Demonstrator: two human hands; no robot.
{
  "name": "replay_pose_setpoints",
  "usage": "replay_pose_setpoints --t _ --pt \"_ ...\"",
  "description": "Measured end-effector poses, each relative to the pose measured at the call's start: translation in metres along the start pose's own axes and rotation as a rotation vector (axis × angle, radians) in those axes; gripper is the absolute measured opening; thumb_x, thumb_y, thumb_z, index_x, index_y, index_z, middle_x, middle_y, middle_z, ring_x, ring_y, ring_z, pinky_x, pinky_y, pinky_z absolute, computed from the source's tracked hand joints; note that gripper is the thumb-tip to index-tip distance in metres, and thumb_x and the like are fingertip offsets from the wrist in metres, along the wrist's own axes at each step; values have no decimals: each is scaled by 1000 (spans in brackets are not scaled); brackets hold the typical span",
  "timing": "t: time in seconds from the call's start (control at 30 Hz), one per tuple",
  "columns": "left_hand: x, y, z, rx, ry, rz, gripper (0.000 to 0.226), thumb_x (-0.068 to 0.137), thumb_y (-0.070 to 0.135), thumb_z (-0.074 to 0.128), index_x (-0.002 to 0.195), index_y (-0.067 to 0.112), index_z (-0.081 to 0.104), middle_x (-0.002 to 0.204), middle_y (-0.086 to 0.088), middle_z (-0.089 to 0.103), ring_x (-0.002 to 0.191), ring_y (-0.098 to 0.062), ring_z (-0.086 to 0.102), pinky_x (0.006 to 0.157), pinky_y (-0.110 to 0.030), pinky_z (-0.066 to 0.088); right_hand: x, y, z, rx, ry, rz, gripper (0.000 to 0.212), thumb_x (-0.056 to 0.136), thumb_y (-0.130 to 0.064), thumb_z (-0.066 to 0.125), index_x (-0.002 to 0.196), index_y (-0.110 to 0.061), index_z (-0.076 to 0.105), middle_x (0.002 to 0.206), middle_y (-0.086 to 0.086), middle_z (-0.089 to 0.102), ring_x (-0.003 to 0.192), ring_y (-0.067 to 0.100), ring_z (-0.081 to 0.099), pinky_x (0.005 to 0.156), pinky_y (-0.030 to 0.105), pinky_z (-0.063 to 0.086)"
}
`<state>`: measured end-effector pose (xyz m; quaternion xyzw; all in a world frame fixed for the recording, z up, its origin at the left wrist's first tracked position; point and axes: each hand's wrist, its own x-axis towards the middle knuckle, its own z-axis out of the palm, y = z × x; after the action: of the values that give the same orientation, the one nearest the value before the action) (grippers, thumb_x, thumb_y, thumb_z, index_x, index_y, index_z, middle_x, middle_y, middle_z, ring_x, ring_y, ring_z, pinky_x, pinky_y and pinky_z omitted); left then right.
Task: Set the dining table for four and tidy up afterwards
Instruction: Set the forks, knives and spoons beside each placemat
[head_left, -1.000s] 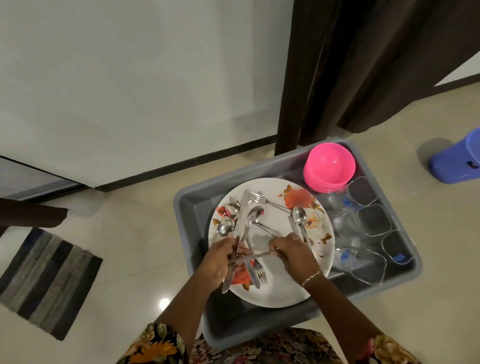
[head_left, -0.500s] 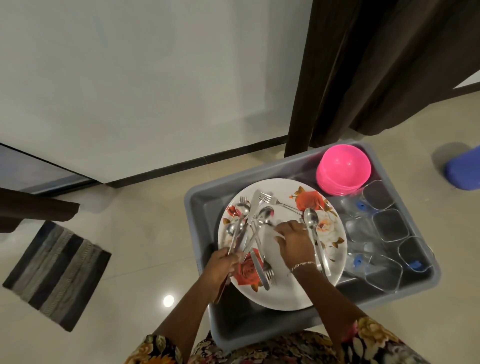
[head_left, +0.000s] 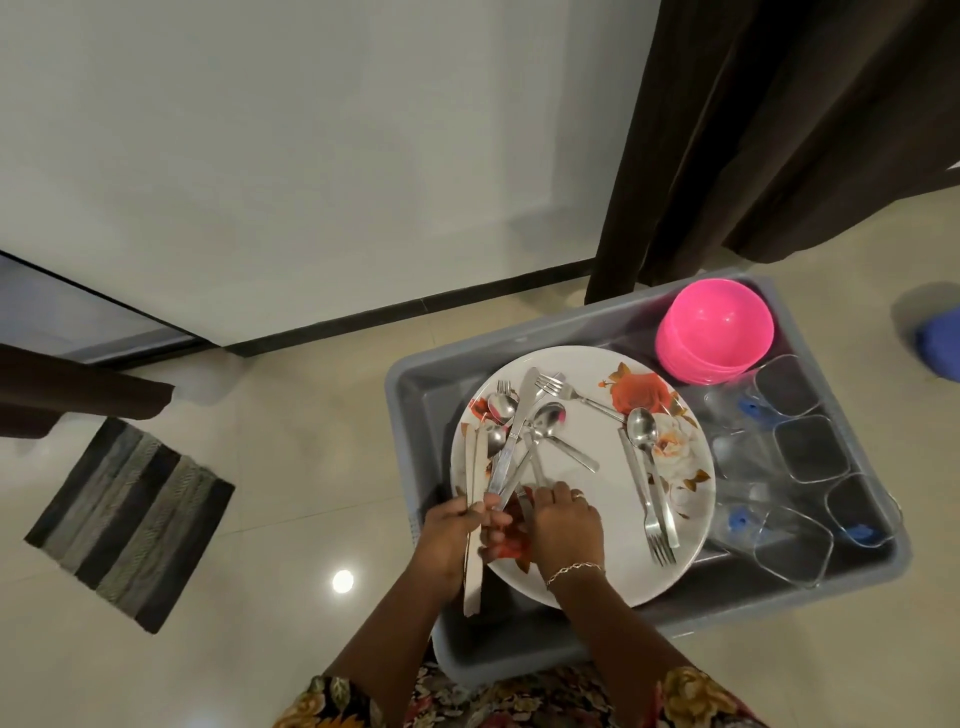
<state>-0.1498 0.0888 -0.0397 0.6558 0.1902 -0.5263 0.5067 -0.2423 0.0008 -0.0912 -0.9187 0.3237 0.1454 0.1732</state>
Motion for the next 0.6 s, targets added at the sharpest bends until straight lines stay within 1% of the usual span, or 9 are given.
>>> replay_pose_setpoints --t 0.07,0.13,0.2,0.27,0.3,0.37,0.47,0.53,0.6 --pt "0 0 -2 -1 -11 11 22 97 3 43 103 1 64 75 -7 72 57 -14 66 51 -23 54 -1 5 -2 11 39 74 40 30 -9 89 62 -3 65 58 12 60 44 26 58 38 29 47" --pt "2 -1 -4 -31 -8 5 19 96 2 46 100 1 64 74 -7 74 61 -15 70 53 -25 56 -2 11 -2 2 27 150 38 36 -7 88 67 -1 66 62 13 61 49 27 59 41 31 48" --pt "3 -2 -5 -70 9 -2 16 94 2 49 99 -1 64 72 -9 73 61 -16 71 53 -25 56 -5 17 -3 10 -33 222 31 61 -11 79 88 -1 68 81 14 65 69 29 64 57 35 53" --pt "3 -4 -4 -88 30 -2 14 92 1 52 99 -3 63 70 -11 73 57 -17 70 48 -24 55 -7 21 -5 31 -77 265 32 84 -16 60 114 -4 58 107 12 62 96 27 61 79 34 51" --pt "2 -5 -3 -81 46 5 13 92 0 53 100 -4 63 69 -11 72 55 -17 68 46 -23 53 -9 23 -4 41 -65 256 34 89 -19 54 121 -6 52 115 10 58 104 25 58 85 32 49" --pt "4 -7 -1 -48 101 21 13 92 0 53 101 -4 61 67 -10 71 51 -18 61 43 -23 48 -12 26 -6 49 -76 259 39 92 -24 50 128 -10 45 124 7 53 112 22 53 92 30 46" --pt "7 -9 1 -27 165 -11 7 94 5 52 93 3 59 56 -3 65 43 -12 45 41 -21 40 -17 33 -14 122 -175 323 36 92 -27 49 126 -15 46 121 2 56 111 18 55 94 29 45" --pt "7 -8 3 -46 170 -51 6 94 7 52 90 6 56 49 0 62 38 -8 38 40 -20 35 -20 42 -22 234 -305 359 26 94 -28 48 116 -16 51 110 1 64 102 16 60 91 27 45" --pt "6 -9 5 -54 167 -70 6 94 10 54 92 5 57 50 0 62 36 -6 37 39 -19 33 -23 51 -29 365 -456 354 12 93 -25 49 101 -16 52 100 4 66 90 16 61 88 26 44"
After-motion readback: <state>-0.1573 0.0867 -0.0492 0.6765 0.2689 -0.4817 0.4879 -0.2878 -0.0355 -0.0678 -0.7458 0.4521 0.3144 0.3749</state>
